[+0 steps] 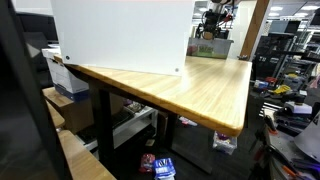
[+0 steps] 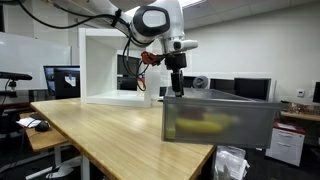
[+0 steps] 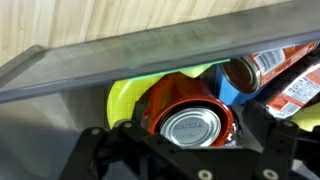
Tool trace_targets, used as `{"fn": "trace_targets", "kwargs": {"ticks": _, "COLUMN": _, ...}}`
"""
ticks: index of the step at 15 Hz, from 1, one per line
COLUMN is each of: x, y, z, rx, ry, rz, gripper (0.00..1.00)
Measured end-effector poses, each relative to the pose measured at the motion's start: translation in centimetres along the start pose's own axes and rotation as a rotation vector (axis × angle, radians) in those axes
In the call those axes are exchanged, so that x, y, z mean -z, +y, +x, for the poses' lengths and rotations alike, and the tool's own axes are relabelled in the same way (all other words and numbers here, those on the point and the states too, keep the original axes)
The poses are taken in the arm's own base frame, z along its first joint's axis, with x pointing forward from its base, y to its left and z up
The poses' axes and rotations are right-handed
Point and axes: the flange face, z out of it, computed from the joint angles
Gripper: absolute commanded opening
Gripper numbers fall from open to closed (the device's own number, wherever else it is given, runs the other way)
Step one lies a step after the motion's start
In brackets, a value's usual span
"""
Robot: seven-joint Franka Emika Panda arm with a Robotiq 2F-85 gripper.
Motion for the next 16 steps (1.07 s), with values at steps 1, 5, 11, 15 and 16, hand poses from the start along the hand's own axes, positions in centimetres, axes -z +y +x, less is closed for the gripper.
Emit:
{"fn": "trace_targets", "kwargs": {"ticks": 1, "x": -0.2, "y": -0.4, "z": -0.3, "rx": 0.008, "ry": -0.005, "rz": -0.002, "gripper": 1.0}}
{"fn": "trace_targets", "kwargs": {"ticks": 5, "x": -0.7, "y": -1.1, "z": -1.0, "rx": 0.026, "ry": -0.019, "rz": -0.008, "gripper": 1.0}}
{"fn": "trace_targets", "kwargs": {"ticks": 11, "x": -2.0, "y": -1.1, "z": -1.1, "rx": 0.026, "ry": -0.032, "rz": -0.025, "gripper": 1.0}}
{"fn": "trace_targets", "kwargs": {"ticks": 15, "x": -2.2, "y": -0.9, "z": -0.9, "rx": 0.021, "ry": -0.033, "rz": -0.03, "gripper": 1.0}}
{"fn": "trace_targets", "kwargs": {"ticks": 16, "x": -2.4, "y": -0.7, "z": -0.8, "rx": 0.019, "ry": -0.034, "rz": -0.033, "gripper": 1.0}}
